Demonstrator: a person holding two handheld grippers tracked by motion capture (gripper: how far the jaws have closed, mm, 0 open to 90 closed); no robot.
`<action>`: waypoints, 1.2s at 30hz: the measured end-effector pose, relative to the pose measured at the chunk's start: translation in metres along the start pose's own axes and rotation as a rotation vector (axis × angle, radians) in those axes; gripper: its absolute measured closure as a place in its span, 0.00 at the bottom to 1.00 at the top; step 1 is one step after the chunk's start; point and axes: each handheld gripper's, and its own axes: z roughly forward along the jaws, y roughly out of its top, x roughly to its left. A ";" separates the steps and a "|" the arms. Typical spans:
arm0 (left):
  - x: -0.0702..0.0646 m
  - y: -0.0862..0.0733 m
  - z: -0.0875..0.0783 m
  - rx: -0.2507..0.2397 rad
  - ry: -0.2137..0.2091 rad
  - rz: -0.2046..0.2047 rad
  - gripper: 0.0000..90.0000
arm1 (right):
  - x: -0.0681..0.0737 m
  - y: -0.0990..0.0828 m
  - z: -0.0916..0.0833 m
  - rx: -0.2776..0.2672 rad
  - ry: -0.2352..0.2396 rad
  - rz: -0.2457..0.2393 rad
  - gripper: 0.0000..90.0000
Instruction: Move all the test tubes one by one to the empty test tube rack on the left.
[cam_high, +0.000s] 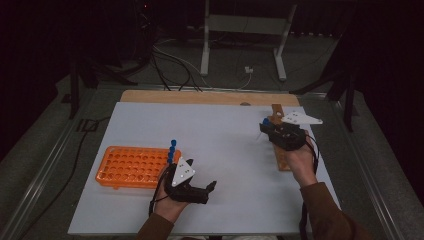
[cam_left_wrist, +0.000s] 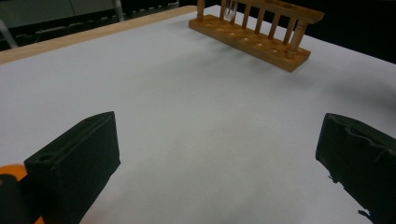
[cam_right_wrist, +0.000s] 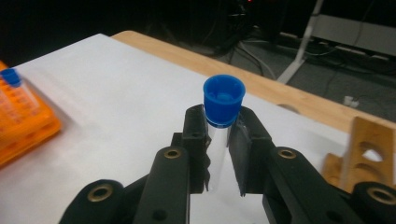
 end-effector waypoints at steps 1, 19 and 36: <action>-0.001 0.001 0.001 -0.003 -0.003 -0.001 0.01 | 0.002 -0.001 0.001 0.003 0.008 0.001 0.86; -0.015 0.013 0.028 -0.027 -0.004 -0.009 0.01 | 0.036 -0.019 0.006 0.044 0.120 -0.008 0.86; -0.023 0.018 0.049 -0.026 -0.007 -0.008 0.01 | 0.058 -0.028 0.005 0.060 0.203 -0.014 0.86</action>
